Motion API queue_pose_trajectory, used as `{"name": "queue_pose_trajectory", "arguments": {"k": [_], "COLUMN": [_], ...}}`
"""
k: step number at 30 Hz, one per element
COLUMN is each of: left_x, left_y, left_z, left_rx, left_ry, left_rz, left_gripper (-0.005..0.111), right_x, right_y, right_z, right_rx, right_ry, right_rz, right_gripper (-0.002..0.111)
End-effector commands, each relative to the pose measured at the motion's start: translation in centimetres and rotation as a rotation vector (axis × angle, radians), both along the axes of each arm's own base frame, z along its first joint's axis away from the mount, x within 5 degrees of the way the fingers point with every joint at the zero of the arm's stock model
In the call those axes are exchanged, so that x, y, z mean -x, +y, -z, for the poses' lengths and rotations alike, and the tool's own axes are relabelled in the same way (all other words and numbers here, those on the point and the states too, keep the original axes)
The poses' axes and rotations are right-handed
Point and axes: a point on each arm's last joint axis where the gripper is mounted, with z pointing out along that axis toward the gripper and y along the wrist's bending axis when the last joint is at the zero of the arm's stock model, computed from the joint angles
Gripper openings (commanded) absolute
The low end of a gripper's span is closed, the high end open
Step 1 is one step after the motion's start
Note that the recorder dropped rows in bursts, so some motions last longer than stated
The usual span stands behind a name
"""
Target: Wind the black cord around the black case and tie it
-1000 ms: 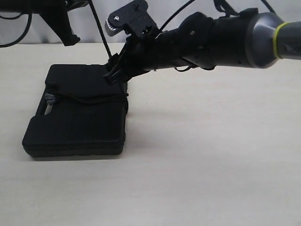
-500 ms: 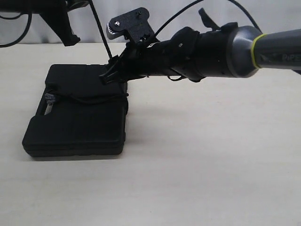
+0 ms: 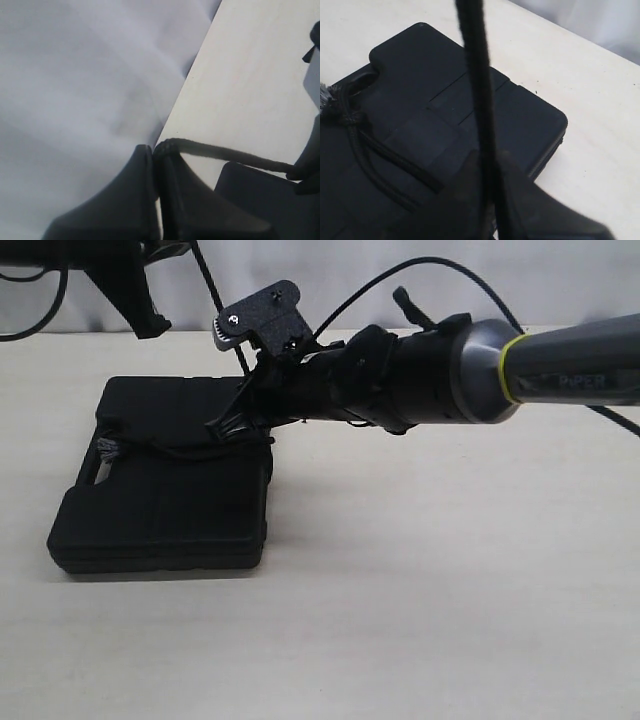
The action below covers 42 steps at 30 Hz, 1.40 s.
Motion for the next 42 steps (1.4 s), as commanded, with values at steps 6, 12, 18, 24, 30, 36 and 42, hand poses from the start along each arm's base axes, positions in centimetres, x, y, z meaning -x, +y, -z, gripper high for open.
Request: {"name": "queue_pose_trajectory", "arguments": {"k": [6,12,18,24,30,36,42], "left_x": [0.5,0.2,0.0,1.0,2.6,1.7,0.9], "left_y": [-0.2,0.1,0.3,-0.5,-1.1,-1.5,-1.5], "left_z": [-0.4,-0.5,-0.6,0.2,3.8,7.5,10.0], "left_rx": [0.031,0.088,0.177,0.154,-0.111,-0.136,-0.176], "left_ry": [0.015,0.034,0.076,0.189,0.398,0.557,0.609], "left_rz": [0.029,-0.046,-0.122,-0.004,0.268,0.301,0.295], "left_gripper": [0.02,0.053,0.057,0.056,0.047,0.046,0.046], "right_x": [-0.2,-1.8,-3.0,-3.3,-2.5,-1.1,-0.8], "right_y": [-0.1,-2.3,-4.5,-5.1,-4.9,-4.8,-4.8], "right_z": [-0.2,0.4,0.8,0.9,-0.8,-3.4,-4.1], "right_rx": [0.013,0.02,0.004,-0.014,-0.041,-0.089,-0.12], "right_ry": [-0.031,-0.011,0.03,0.065,0.082,0.122,0.125], "right_rz": [0.001,0.059,0.118,0.137,0.1,0.035,0.039], "right_gripper": [0.004,0.004,0.004,0.004,0.004,0.004,0.004]}}
